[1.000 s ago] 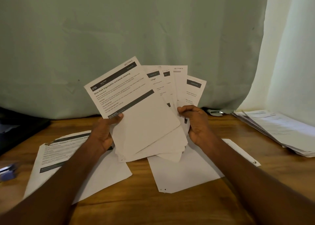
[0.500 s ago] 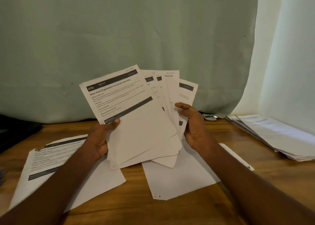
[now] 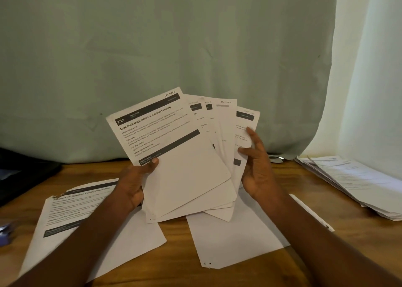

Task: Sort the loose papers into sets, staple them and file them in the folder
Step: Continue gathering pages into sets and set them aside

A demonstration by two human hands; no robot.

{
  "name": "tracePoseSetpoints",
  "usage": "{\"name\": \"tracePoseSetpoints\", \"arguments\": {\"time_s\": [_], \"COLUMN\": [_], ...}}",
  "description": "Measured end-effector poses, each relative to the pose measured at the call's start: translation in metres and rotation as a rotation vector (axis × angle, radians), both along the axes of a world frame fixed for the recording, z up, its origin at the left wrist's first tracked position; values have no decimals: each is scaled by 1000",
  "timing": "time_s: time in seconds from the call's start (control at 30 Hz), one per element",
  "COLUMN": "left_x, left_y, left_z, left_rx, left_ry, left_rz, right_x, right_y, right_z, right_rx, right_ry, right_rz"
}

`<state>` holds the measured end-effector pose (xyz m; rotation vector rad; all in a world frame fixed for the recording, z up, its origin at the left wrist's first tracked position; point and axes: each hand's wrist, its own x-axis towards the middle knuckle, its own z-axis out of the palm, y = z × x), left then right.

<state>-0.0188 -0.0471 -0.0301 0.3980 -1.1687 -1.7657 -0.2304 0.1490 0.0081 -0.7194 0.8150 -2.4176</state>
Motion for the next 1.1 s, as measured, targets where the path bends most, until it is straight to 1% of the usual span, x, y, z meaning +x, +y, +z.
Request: {"name": "tracePoseSetpoints", "arguments": {"time_s": [0.1,0.17,0.23,0.3,0.37,0.43,0.47,0.57,0.7,0.8,0.83,0.93,1.03,1.1], "left_x": [0,-1,-3,0,6,12,13,12,8,6,7,17,40,59], "left_y": [-4,-5,-6,-6,-3,5,9,17,21,21,19,2,-28,-43], "left_z": [-2,-3,-4,-3,0,5,6,8,3,5,7,14,14,13], "left_rx": [14,10,17,-13,-108,-193,-217,-199,-116,-121,-86,92,201,229], "left_ry": [20,24,20,-13,-103,-198,-233,-289,-257,-218,-167,46,204,267], "left_rz": [-2,0,9,-2,-93,-240,-292,-369,-455,-326,-269,-125,56,189], "right_x": [0,0,4,8,8,4,0,0,13,16,15,1,-12,-15], "right_y": [-1,-1,0,0,1,4,7,14,9,5,5,10,16,15], "right_z": [-2,-2,-2,-4,-3,1,3,6,0,3,5,6,4,-1], "right_rx": [-58,-25,59,187,287,348,376,451,437,424,435,539,585,674], "right_ry": [-158,-178,-51,98,176,224,241,260,198,161,172,267,262,375], "right_rz": [37,91,178,161,103,135,158,209,249,205,135,-167,-263,-333]}}
